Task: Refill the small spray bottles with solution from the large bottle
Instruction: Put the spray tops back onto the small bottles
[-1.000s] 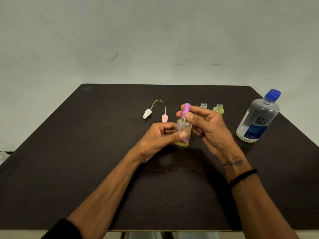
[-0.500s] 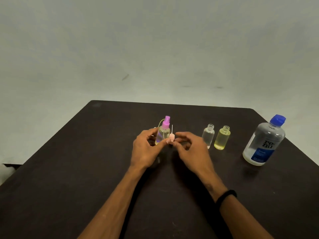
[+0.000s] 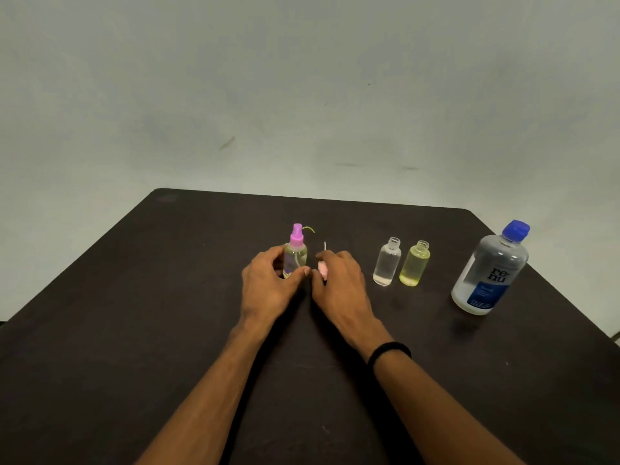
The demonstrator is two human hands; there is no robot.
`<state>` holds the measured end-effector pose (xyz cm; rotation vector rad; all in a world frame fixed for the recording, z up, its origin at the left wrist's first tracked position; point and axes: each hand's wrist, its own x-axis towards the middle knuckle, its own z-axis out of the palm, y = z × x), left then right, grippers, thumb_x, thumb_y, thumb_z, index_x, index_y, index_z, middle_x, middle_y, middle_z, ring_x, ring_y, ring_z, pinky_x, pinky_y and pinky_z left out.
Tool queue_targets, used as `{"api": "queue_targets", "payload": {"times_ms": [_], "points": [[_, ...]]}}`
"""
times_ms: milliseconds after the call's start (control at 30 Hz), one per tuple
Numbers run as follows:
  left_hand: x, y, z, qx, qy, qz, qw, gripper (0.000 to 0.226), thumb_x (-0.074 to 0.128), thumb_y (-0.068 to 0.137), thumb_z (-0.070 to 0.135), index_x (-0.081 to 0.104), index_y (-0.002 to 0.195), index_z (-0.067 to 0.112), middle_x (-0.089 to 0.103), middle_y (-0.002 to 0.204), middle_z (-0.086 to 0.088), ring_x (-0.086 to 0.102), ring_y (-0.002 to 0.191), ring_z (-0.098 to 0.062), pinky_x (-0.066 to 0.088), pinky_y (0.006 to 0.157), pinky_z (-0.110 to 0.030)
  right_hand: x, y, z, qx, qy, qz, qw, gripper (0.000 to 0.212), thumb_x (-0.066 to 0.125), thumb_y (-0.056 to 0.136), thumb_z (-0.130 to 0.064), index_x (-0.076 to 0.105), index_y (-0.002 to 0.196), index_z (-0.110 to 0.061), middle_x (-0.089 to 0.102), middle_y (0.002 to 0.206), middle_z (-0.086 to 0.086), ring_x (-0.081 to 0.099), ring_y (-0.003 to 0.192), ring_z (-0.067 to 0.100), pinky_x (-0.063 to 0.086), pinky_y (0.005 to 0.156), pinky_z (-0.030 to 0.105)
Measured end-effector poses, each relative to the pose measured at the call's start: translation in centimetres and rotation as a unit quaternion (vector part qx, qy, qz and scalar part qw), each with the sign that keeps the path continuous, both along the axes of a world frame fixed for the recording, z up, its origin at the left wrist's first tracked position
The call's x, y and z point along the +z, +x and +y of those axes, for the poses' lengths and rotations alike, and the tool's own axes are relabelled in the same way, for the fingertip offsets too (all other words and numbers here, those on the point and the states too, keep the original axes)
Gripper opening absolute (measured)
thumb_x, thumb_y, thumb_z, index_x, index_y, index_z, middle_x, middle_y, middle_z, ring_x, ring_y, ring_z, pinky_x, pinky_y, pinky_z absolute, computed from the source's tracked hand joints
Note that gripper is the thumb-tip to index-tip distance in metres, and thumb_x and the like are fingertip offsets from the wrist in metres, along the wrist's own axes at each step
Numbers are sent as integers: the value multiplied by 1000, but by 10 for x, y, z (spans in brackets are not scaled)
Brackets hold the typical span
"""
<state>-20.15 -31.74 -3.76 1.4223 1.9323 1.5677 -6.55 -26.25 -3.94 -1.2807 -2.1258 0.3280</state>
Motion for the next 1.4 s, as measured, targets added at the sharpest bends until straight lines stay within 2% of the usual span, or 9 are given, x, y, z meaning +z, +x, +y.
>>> {"api": "queue_targets", "payload": {"times_ms": [67, 200, 400, 600, 733, 933, 1133, 1300, 1400], "points": [[-1, 2, 0, 13, 0, 9, 1000, 53, 89, 78, 34, 70, 126, 21, 66, 113, 8, 67, 102, -11, 58, 90, -27, -2, 6, -5, -3, 20, 14, 1000, 36, 65, 97, -19, 66, 131, -7, 66, 116, 14, 61, 108, 30, 48, 91, 37], [1, 12, -12, 57, -1, -26, 998, 79, 85, 79, 50, 55, 145, 20, 46, 128, 9, 58, 112, -13, 52, 92, -28, 1, 20, -13, -10, 83, 74, 994, 32, 68, 92, -13, 69, 124, -8, 71, 103, 7, 64, 97, 27, 54, 86, 39], [12, 49, -51, 90, 155, 24, 984, 17, 73, 95, 30, 59, 99, 22, 60, 95, 6, 60, 80, -13, 54, 69, -36, 14, 46, -24, -9, 187, 198, 962, 33, 75, 91, -4, 71, 123, -5, 73, 109, 5, 71, 88, 17, 61, 80, 28], [10, 77, -43, -67, 71, 68, 993, 6, 74, 95, 22, 70, 92, 19, 68, 79, 11, 66, 73, -11, 53, 62, -19, 37, 72, -32, -31, 305, 296, 905, 32, 74, 88, 7, 71, 120, 3, 73, 115, 12, 71, 107, 20, 55, 99, 26], [2, 94, -6, -85, -14, 70, 994, 30, 80, 88, 38, 71, 110, 20, 69, 89, 11, 65, 74, -6, 51, 68, -14, 48, 86, -22, -68, 295, 353, 885, 33, 71, 90, 5, 71, 123, 1, 71, 118, 10, 70, 110, 18, 59, 96, 37], [8, 118, 43, -74, -28, 61, 995, 69, 84, 79, 48, 61, 137, 17, 68, 108, 1, 63, 100, -14, 54, 88, -29, 56, 100, -9, -85, 273, 372, 883, 35, 78, 90, -2, 71, 124, -9, 69, 121, 3, 68, 111, 15, 62, 88, 42], [10, 117, 52, -135, -32, 38, 990, 60, 84, 79, 46, 62, 132, 29, 63, 109, 21, 58, 92, 10, 46, 82, -10, 57, 105, -11, -97, 262, 359, 891, 34, 77, 95, -8, 72, 128, -8, 68, 124, 5, 66, 114, 11, 58, 95, 28], [5, 114, 62, -140, -29, 18, 990, 47, 81, 83, 49, 67, 126, 35, 70, 103, 22, 66, 87, 7, 60, 85, -27, 57, 106, -9, -87, 221, 352, 905, 35, 69, 101, -19, 67, 136, -14, 61, 131, 4, 64, 117, 10, 57, 93, 18], [4, 114, 60, -136, 0, 8, 991, 47, 83, 83, 47, 69, 125, 34, 74, 108, 21, 67, 94, 11, 58, 81, -18, 58, 106, -9, -100, 218, 358, 902, 33, 65, 104, -27, 66, 134, -16, 61, 127, 3, 64, 111, 6, 54, 91, 14]]}}
